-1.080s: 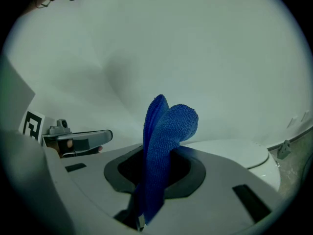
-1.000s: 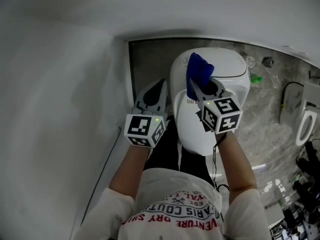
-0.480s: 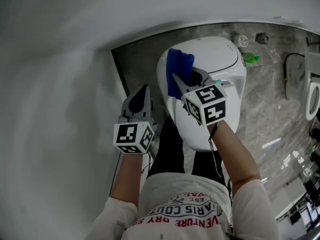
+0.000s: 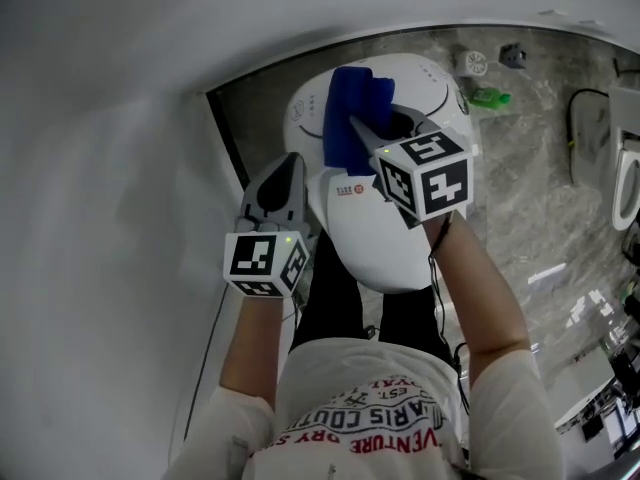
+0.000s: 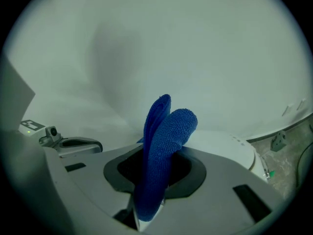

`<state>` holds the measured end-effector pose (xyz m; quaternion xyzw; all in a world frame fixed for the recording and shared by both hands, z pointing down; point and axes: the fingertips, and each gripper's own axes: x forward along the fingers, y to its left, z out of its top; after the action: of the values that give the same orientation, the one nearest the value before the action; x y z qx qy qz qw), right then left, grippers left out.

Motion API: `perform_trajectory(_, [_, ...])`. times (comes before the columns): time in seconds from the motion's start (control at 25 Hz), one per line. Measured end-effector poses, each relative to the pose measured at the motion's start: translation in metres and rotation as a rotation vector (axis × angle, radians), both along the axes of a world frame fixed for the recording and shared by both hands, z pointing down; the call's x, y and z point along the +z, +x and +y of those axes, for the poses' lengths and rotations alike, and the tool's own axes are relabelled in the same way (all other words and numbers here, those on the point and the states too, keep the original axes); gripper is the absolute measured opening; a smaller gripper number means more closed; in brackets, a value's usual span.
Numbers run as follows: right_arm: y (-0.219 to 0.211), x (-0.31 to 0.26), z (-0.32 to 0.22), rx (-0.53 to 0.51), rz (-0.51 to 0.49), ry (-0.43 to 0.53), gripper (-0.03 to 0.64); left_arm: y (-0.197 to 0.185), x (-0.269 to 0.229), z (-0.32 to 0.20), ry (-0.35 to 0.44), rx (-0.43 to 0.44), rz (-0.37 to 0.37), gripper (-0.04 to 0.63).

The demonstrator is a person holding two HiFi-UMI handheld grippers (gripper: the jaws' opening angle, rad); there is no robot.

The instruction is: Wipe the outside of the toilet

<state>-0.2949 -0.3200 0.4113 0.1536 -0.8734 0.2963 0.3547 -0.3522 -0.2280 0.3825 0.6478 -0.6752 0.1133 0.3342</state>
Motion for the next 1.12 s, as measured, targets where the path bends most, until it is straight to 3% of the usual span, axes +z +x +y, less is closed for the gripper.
perform_trajectory(0.44, [0.069, -0.002, -0.051, 0.058, -0.058, -0.001, 0.077, 0.091, -0.007, -0.042, 0.029, 0.040, 0.061, 0.006])
perform_trajectory(0.68, [0.096, -0.001, -0.068, 0.081, -0.084, 0.034, 0.077, 0.133, -0.001, -0.063, 0.056, 0.089, 0.054, 0.006])
perform_trajectory(0.92, [0.142, 0.013, -0.099, 0.188, -0.124, 0.048, 0.077, 0.178, 0.027, -0.073, 0.044, 0.130, 0.063, 0.006])
perform_trajectory(1.12, [0.169, 0.027, -0.116, 0.232, -0.155, 0.033, 0.077, 0.214, 0.047, -0.076, 0.023, 0.206, 0.012, 0.006])
